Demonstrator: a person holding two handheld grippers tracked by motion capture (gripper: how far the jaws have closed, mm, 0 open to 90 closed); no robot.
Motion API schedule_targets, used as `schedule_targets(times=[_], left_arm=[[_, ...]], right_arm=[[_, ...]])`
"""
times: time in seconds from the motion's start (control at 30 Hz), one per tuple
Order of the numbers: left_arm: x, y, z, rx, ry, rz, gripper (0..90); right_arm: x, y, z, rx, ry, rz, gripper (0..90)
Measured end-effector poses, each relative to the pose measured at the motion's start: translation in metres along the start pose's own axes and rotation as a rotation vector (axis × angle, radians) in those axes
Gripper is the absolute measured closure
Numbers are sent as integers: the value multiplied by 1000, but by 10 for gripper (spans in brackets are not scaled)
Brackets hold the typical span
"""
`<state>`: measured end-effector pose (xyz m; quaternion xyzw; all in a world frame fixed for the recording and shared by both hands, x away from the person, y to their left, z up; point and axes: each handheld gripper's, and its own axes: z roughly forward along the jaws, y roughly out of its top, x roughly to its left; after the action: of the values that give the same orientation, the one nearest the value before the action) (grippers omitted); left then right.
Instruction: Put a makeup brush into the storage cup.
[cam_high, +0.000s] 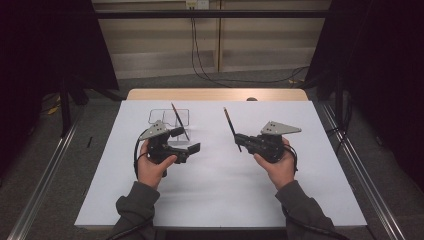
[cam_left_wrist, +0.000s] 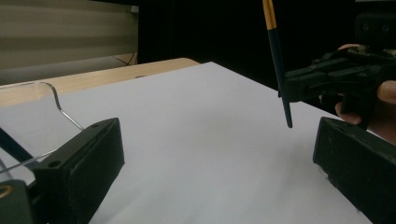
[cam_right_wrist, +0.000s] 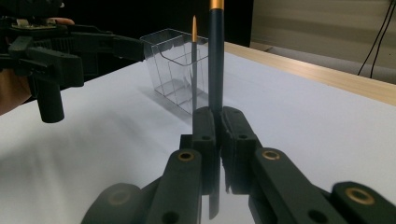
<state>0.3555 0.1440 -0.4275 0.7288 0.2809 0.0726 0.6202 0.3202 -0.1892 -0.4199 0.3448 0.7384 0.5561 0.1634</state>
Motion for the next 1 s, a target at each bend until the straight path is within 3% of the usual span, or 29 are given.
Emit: schedule_targets(times=[0.27,0.57,0.8,0.87,1.0], left_arm=[[-4,6,9,-16,-1,-20,17],[-9,13,19,-40,-11,-16,48],[-12,16,25,-51,-34,1,115],[-13,16,27,-67,-36,-15,131],[-13,17,30,-58,-52,5,174]], right_arm=[[4,1,3,0,10,-5,852],[7,1,6,-2,21,-5,852],[9,1,7,8,21,-13,852],[9,1,7,5,22,-12,852],[10,2,8,6,28,-14,852]])
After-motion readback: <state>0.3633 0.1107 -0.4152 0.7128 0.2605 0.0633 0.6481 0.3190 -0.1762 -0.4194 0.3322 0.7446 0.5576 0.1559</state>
